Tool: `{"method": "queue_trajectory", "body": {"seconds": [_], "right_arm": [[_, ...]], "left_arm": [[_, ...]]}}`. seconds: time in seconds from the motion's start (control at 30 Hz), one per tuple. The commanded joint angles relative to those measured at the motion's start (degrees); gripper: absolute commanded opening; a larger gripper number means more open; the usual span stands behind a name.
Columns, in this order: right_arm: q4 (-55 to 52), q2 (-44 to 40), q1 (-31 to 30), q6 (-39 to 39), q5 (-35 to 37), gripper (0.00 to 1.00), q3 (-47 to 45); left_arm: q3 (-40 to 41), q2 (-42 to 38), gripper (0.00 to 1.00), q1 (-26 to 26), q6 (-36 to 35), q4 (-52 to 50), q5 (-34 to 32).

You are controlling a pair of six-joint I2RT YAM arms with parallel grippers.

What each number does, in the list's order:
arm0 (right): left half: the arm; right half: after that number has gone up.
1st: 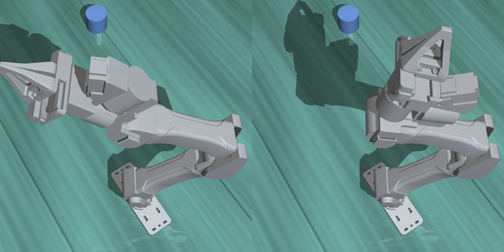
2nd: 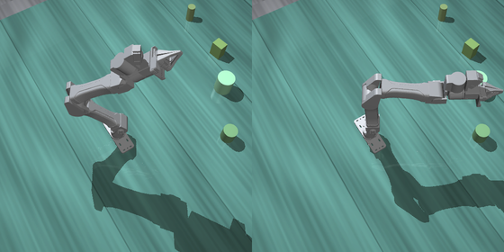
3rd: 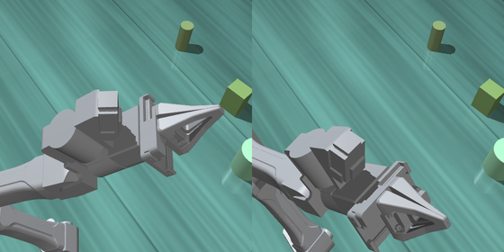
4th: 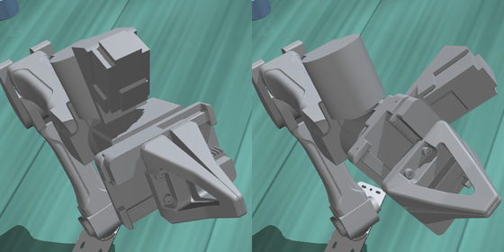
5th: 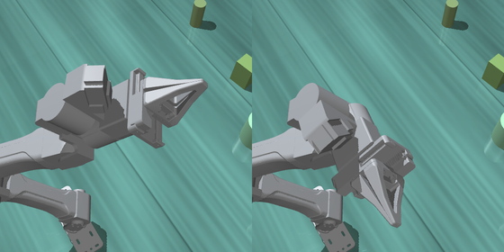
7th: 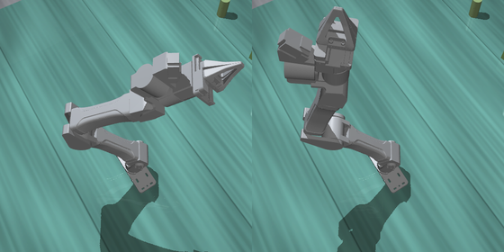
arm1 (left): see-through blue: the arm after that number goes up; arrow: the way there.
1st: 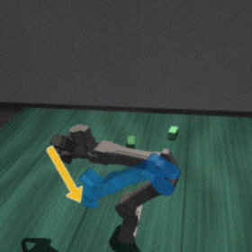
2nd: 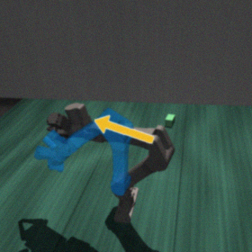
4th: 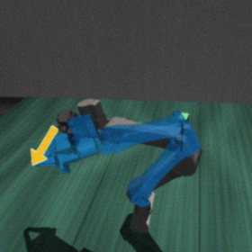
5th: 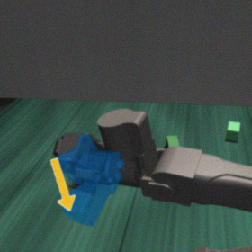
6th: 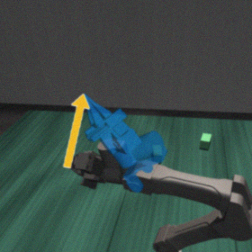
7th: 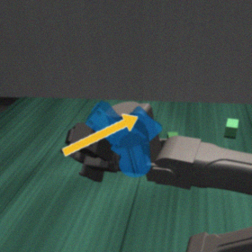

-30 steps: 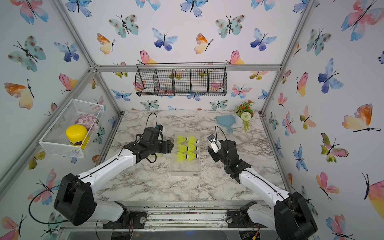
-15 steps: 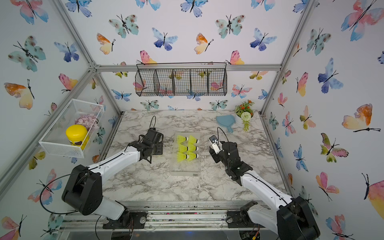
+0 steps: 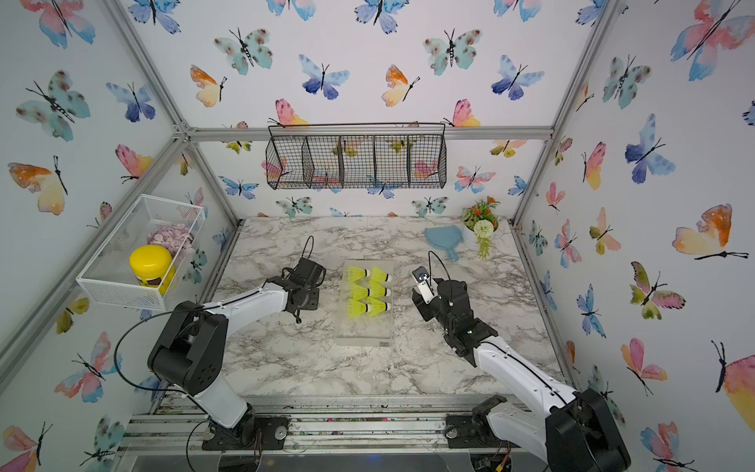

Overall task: Put the shuttlecocks into the storage box
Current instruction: Pick up the shuttlecock at the center of the board.

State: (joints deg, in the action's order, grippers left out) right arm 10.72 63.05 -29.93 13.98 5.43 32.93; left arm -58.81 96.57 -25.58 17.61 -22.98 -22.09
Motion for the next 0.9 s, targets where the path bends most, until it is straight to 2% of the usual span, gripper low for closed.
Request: {"method": "queue_trajectory", "body": {"seconds": [0.0, 0.07, 0.13, 0.23, 0.37, 0.53, 0.67, 0.77, 0.87], "right_arm": [[-0.85, -1.00, -0.04, -0.82, 0.46, 0.57, -0.34], [-1.05, -1.08, -0.04, -0.90, 0.37, 0.57, -0.32], [-1.27, -1.08, -0.04, -0.89, 0.28, 0.57, -0.24], [-1.58, -1.17, -0.04, -0.82, 0.04, 0.57, -0.23], [-1.49, -1.13, -0.04, -0.56, -0.54, 0.57, -0.32], [-1.15, -0.91, -0.05, 0.46, -2.48, 0.57, -0.14], [-0.34, -0.47, -0.04, 1.43, -4.80, 0.57, 0.03], [0.81, -0.06, -0.08, 2.96, -8.09, 0.57, 0.20], [2.55, 0.22, -0.04, 6.04, -13.60, 0.57, 0.21]], "left_arm": [[-2.10, 1.65, 0.39, 0.80, -0.86, 1.19, 0.81], [-2.38, 2.09, 0.34, 1.08, -1.00, 1.38, 1.25], [-2.46, 2.16, 0.22, 1.28, -0.97, 1.37, 1.26], [-2.16, 0.85, 0.10, 1.24, -0.39, 1.36, 1.60], [-1.11, -2.81, 0.00, 1.24, 0.54, 0.87, 1.62], [0.49, -10.75, 0.00, 1.24, 1.81, -0.39, 1.89], [0.90, -17.06, 0.00, 1.42, 2.13, -1.22, 4.64], [0.13, -20.47, 0.00, 1.59, 1.73, -1.52, 10.72], [0.39, -23.60, 0.00, 1.64, 0.56, 1.49, 23.00]]}}
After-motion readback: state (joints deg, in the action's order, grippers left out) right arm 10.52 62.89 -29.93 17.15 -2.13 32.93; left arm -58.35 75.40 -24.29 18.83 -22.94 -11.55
